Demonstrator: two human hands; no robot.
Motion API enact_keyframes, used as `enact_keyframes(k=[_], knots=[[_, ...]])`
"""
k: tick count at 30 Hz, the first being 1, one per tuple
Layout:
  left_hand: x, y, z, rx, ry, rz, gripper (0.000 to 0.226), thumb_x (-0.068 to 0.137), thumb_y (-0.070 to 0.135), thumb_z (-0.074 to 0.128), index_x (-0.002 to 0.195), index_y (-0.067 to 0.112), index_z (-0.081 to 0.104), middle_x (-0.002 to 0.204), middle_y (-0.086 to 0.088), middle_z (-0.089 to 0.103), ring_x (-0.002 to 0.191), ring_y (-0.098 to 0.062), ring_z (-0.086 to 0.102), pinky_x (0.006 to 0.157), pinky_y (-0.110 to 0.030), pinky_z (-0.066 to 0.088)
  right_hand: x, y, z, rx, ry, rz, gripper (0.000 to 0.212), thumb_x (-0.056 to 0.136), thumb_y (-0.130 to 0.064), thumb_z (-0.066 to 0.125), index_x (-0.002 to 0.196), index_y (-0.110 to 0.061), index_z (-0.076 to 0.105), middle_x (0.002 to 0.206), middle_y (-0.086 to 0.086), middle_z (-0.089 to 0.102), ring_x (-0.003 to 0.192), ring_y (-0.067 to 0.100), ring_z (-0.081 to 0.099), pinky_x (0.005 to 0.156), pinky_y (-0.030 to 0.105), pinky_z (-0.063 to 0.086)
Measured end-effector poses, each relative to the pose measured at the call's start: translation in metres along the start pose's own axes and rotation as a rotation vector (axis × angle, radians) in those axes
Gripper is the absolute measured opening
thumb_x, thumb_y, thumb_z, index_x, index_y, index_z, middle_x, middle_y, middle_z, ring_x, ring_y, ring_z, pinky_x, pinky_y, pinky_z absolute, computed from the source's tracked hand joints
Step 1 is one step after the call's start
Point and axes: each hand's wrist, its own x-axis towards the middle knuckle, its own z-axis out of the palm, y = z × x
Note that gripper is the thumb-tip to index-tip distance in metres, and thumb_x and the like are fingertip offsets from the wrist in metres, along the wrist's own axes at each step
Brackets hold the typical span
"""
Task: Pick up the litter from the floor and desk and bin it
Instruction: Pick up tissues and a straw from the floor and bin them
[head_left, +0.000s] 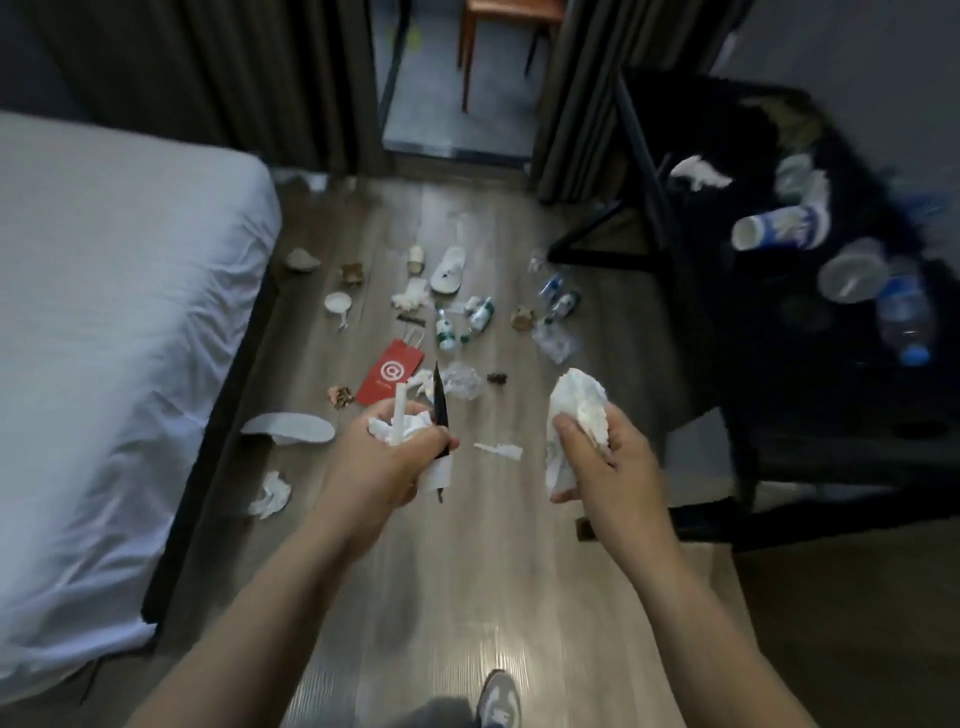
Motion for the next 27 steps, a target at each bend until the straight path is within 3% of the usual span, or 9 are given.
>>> enact_keyframes(k=[2, 5, 9, 12, 15, 18, 21, 27], knots=[[-0.022, 0.034, 0.001, -0.026, -0.073, 0.043, 0.012, 0.069, 0.015, 0.074, 0.075, 0.021, 0.066, 0.081, -0.023, 0.066, 0.069, -0.023, 0.053, 0.055, -0.029, 0.037, -0.023, -0.041, -0.018, 0.013, 0.068, -0.059, 0.01, 0.095, -0.021, 0.057, 0.093, -0.029, 0.063, 0.084, 0.001, 0.067, 0.073, 0.008, 0.065, 0.052, 0.025, 0.056], [-0.056, 0.07, 0.002, -0.041, -0.24, 0.132, 0.015, 0.062, 0.02, 0.069, 0.076, 0.021, 0.063, 0.096, -0.031, 0.063, 0.071, -0.025, 0.053, 0.054, -0.033, 0.035, -0.067, -0.083, -0.035, 0.032, 0.177, -0.106, 0.013, 0.095, -0.021, 0.056, 0.094, -0.032, 0.062, 0.09, 0.002, 0.065, 0.074, 0.003, 0.063, 0.052, 0.019, 0.053], [-0.11, 0.1, 0.011, 0.007, -0.475, 0.254, 0.011, 0.063, 0.022, 0.071, 0.069, 0.024, 0.062, 0.097, -0.032, 0.061, 0.069, -0.023, 0.053, 0.054, -0.034, 0.038, -0.154, -0.113, -0.054, 0.063, 0.476, -0.075, 0.013, 0.095, -0.028, 0.055, 0.104, -0.028, 0.064, 0.089, -0.003, 0.067, 0.068, 0.001, 0.065, 0.05, 0.018, 0.052], [-0.157, 0.115, 0.032, 0.057, -0.657, 0.334, 0.018, 0.078, 0.013, 0.069, 0.073, 0.028, 0.062, 0.093, -0.024, 0.066, 0.064, -0.017, 0.05, 0.05, -0.027, 0.036, -0.214, -0.131, -0.077, 0.088, 0.684, -0.078, 0.011, 0.094, -0.029, 0.057, 0.095, -0.029, 0.067, 0.081, -0.006, 0.068, 0.072, 0.005, 0.065, 0.064, 0.03, 0.055], [-0.212, 0.124, 0.059, 0.065, -0.838, 0.385, 0.014, 0.079, 0.013, 0.068, 0.075, 0.026, 0.065, 0.085, -0.022, 0.067, 0.068, -0.026, 0.052, 0.06, -0.039, 0.042, -0.278, -0.146, -0.103, 0.101, 0.871, -0.111, 0.01, 0.094, -0.024, 0.058, 0.088, -0.026, 0.066, 0.072, -0.009, 0.065, 0.066, 0.002, 0.061, 0.058, 0.02, 0.049], [-0.277, 0.118, 0.084, 0.098, -0.995, 0.443, 0.009, 0.08, 0.014, 0.069, 0.086, 0.018, 0.065, 0.086, -0.02, 0.069, 0.072, -0.029, 0.059, 0.06, -0.038, 0.048, -0.352, -0.153, -0.126, 0.104, 1.037, -0.103, 0.008, 0.093, -0.025, 0.058, 0.093, -0.024, 0.066, 0.074, -0.008, 0.067, 0.067, 0.0, 0.062, 0.057, 0.015, 0.048], [-0.356, 0.106, 0.099, 0.1, -1.174, 0.458, 0.023, 0.074, 0.017, 0.075, 0.093, 0.013, 0.063, 0.088, -0.02, 0.069, 0.072, -0.023, 0.061, 0.056, -0.03, 0.047, -0.435, -0.151, -0.141, 0.074, 1.208, -0.086, 0.008, 0.093, -0.025, 0.059, 0.093, -0.023, 0.067, 0.075, -0.01, 0.068, 0.068, -0.002, 0.061, 0.061, 0.014, 0.048], [-0.533, 0.042, 0.117, 0.155, -1.527, 0.462, 0.016, 0.06, 0.028, 0.071, 0.075, 0.027, 0.065, 0.089, -0.024, 0.067, 0.068, -0.023, 0.059, 0.059, -0.037, 0.048, -0.634, -0.124, -0.153, 0.035, 1.587, -0.035, 0.007, 0.09, -0.031, 0.063, 0.093, -0.029, 0.069, 0.087, -0.005, 0.072, 0.082, 0.01, 0.067, 0.072, 0.027, 0.053]])
